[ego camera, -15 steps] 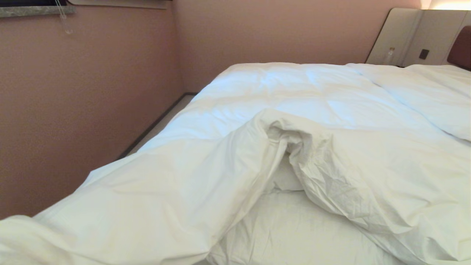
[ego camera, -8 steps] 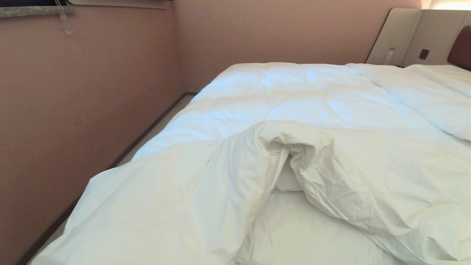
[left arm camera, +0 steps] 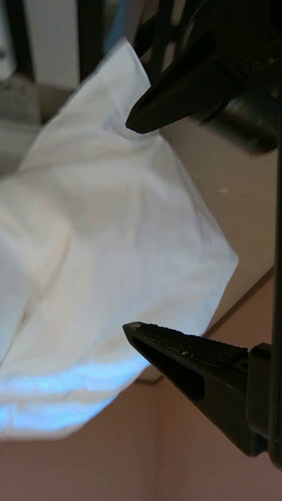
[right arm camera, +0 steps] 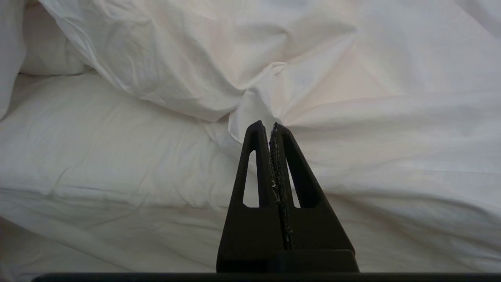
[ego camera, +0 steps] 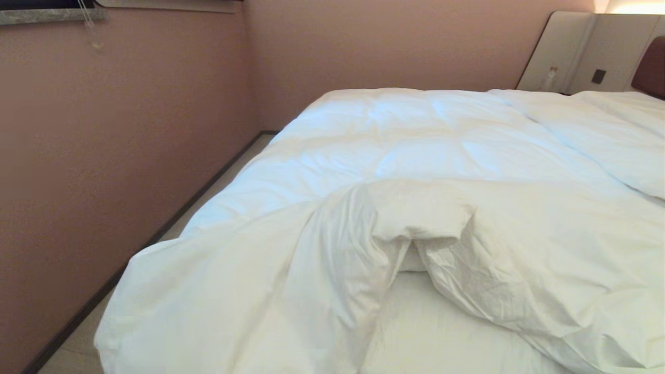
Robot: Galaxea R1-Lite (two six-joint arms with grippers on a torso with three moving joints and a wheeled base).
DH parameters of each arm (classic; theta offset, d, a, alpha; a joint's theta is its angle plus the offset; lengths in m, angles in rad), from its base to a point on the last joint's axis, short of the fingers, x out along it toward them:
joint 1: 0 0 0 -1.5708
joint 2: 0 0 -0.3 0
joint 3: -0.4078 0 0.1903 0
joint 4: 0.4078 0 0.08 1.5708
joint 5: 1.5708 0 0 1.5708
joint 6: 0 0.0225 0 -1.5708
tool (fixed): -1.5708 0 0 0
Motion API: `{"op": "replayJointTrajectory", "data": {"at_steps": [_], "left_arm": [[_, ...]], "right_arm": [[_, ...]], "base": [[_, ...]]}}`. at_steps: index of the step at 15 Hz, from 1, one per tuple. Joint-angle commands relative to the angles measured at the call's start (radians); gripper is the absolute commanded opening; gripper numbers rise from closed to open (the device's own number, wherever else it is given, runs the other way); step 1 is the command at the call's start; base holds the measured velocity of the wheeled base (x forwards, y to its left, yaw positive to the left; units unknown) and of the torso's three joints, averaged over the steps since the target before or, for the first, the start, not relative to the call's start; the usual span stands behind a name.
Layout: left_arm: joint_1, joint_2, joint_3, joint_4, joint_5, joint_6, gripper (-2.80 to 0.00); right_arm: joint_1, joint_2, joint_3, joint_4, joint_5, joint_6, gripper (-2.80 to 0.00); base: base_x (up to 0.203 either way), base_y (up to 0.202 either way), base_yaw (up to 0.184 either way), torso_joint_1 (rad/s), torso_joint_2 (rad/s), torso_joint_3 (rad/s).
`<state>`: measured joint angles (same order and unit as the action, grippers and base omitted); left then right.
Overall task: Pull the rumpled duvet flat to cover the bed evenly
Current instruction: Flatten the corners of the folded blanket
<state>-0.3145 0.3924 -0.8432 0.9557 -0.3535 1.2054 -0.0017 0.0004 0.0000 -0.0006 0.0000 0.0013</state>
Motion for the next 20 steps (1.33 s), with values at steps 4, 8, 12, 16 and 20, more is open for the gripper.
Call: {"op": "replayJointTrajectory", "data": {"at_steps": [4, 8, 12, 16, 20], "left_arm": [[0.012, 0.038, -0.034, -0.152, 0.031, -0.061, 0.00], [0.036, 0.064, 0.066, -0.509, 0.166, -0.294, 0.00], [0.039, 0.119, 0.083, -0.737, 0.364, -0.664, 0.00], [0.038, 0.145, 0.074, -0.810, 0.515, -0.937, 0.00], [0.040, 0.106, 0.082, -0.815, 0.568, -1.032, -2.80]], "right_arm": [[0.000, 0.000, 0.000, -0.001, 0.000, 0.000, -2.80], [0.000, 0.000, 0.000, -0.001, 0.002, 0.000, -2.80], [0.000, 0.000, 0.000, -0.001, 0.000, 0.000, -2.80], [0.000, 0.000, 0.000, 0.000, 0.002, 0.000, -2.80], [0.000, 0.000, 0.000, 0.001, 0.000, 0.000, -2.80]], "base": [[0.000, 0.000, 0.000, 0.000, 0.00, 0.000], [0.000, 0.000, 0.000, 0.000, 0.00, 0.000], [0.000, 0.000, 0.000, 0.000, 0.00, 0.000], [0.000, 0.000, 0.000, 0.000, 0.00, 0.000], [0.000, 0.000, 0.000, 0.000, 0.00, 0.000]]}}
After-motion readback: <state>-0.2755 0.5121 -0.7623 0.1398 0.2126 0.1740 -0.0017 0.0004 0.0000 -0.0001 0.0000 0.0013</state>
